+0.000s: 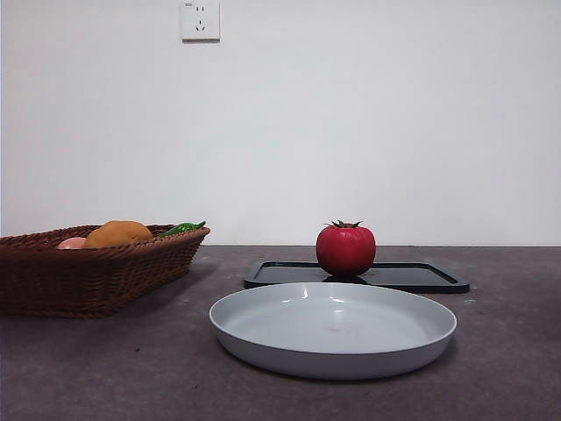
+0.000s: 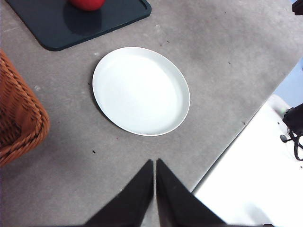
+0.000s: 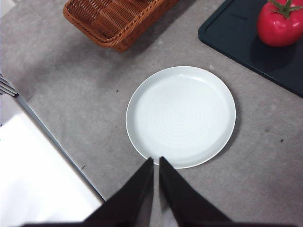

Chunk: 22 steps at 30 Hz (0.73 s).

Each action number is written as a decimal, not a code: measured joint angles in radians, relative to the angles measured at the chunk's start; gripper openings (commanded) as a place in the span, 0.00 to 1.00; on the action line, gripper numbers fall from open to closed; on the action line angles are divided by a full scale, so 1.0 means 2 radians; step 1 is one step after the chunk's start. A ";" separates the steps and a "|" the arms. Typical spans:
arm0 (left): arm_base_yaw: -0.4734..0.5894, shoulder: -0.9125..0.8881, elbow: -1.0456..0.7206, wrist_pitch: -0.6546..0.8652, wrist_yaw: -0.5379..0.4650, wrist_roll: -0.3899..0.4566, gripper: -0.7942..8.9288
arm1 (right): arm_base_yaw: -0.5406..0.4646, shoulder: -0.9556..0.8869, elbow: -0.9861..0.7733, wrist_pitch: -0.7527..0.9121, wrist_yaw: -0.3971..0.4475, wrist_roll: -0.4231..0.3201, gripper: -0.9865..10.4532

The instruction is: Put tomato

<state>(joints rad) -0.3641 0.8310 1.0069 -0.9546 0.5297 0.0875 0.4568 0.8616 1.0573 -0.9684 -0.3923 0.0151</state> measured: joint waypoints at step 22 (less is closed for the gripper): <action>0.001 -0.001 0.000 0.022 -0.006 0.002 0.09 | 0.000 0.000 0.000 0.000 0.000 0.000 0.09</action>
<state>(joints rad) -0.3618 0.8288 1.0069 -0.9115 0.5182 0.0914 0.4568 0.8616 1.0573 -0.9684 -0.3923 0.0151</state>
